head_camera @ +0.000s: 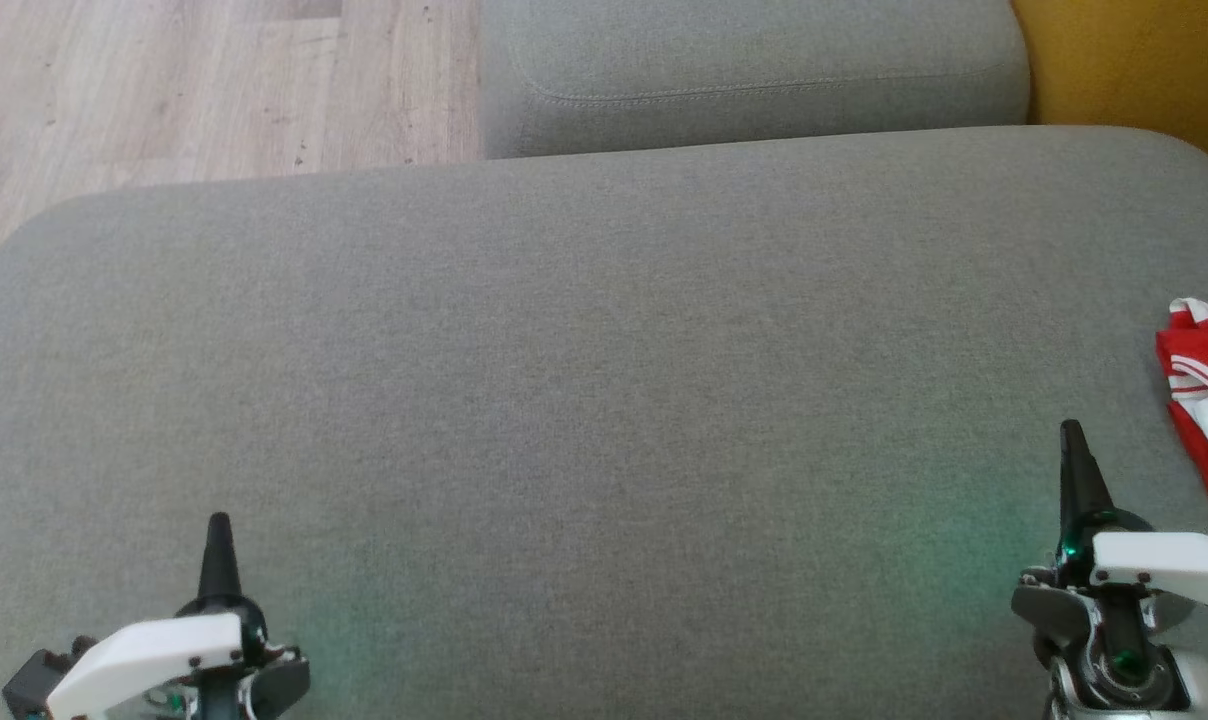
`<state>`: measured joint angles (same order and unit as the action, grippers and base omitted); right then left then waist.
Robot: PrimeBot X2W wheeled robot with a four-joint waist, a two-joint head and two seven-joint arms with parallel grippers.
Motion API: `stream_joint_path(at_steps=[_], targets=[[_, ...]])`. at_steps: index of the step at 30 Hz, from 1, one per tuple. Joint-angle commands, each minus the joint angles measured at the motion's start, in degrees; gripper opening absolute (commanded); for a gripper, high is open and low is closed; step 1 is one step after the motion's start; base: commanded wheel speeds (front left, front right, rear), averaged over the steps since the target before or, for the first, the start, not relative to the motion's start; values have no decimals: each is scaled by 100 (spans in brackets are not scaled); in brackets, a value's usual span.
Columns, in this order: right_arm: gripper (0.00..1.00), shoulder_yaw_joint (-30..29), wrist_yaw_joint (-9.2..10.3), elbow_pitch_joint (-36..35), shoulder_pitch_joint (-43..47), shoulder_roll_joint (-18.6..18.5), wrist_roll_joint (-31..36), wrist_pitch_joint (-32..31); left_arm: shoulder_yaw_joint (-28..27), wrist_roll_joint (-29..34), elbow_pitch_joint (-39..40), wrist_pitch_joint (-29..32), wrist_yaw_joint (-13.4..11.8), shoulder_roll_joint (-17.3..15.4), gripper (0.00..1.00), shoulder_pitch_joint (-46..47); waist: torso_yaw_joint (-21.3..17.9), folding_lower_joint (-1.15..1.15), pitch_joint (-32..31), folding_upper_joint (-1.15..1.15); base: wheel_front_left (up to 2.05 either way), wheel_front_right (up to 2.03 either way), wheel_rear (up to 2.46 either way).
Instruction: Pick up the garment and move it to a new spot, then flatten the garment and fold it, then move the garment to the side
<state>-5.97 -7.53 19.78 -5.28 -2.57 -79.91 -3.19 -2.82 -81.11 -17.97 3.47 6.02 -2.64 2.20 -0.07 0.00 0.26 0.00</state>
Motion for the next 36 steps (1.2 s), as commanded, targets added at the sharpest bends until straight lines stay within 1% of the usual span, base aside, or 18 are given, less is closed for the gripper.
stream_joint_path(at_steps=[1,17,36], targets=[[0,67,4,-279,-123,-29,-229,-82,-228,-195,242,52,52,-21,0,300,1,0,-1,0,0,0,0],[0,-56,4,-576,-90,-31,-1225,-330,-369,-1107,390,301,147,-23,0,400,7,0,-8,0,0,0,0],[0,-55,4,-576,-90,-31,-1225,-330,-369,-1107,391,301,147,-23,0,399,7,0,-8,0,0,0,0]])
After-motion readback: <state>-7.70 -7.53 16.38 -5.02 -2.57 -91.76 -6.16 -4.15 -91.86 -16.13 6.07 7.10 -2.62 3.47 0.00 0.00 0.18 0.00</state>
